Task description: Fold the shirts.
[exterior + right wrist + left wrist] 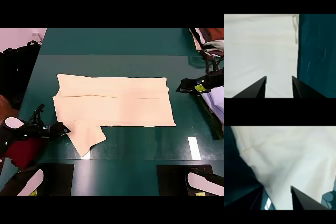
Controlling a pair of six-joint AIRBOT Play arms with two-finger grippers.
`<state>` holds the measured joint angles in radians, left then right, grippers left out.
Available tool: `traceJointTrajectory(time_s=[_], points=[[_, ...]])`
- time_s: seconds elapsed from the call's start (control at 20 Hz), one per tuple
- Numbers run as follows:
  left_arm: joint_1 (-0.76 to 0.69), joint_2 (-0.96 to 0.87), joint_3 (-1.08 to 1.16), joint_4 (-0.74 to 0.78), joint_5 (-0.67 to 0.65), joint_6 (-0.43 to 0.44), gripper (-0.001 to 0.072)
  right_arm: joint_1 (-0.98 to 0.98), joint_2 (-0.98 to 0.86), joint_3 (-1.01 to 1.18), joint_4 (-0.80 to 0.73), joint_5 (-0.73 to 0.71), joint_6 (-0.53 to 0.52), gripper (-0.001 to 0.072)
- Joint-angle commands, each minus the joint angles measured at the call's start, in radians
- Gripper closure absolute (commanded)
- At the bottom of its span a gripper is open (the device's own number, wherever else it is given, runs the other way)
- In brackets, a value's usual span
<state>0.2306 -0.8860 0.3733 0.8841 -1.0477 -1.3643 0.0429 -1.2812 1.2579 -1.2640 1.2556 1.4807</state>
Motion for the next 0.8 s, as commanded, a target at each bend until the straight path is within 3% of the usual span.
traceJointTrajectory(time_s=[0.0, 0.05, 0.1, 0.15, 0.2, 0.5, 0.6, 0.75], points=[[0.000, 0.003, -0.016, -0.089, 0.069, 0.065, 0.0286, 0.001, 0.001, 0.000, 0.016, 0.000, 0.000, 0.0347], [0.000, 0.003, -0.016, -0.088, 0.068, 0.063, 0.0287, 0.001, 0.001, 0.000, 0.016, 0.004, 0.000, 0.0348], [0.000, 0.003, -0.016, -0.090, 0.066, 0.063, 0.0387, 0.001, 0.002, 0.000, 0.016, 0.010, 0.000, 0.0349], [0.000, 0.003, -0.016, -0.094, 0.060, 0.064, 0.0635, -0.004, 0.006, -0.001, 0.015, 0.024, 0.000, 0.0394], [0.000, 0.003, -0.016, -0.103, 0.053, 0.064, 0.0686, -0.011, 0.013, -0.001, 0.013, 0.038, 0.000, 0.0406], [0.000, 0.004, 0.068, -0.107, -0.085, 0.109, 0.0687, -0.173, 0.192, -0.247, 0.013, 0.103, -0.001, 0.0393], [0.000, 0.004, 0.096, -0.107, -0.082, 0.108, 0.0687, -0.248, 0.235, -0.378, 0.017, 0.132, -0.012, 0.0190], [0.000, 0.004, 0.107, -0.108, -0.080, 0.108, 0.0687, -0.325, 0.241, -0.517, 0.096, 0.117, -0.037, 0.0188]])
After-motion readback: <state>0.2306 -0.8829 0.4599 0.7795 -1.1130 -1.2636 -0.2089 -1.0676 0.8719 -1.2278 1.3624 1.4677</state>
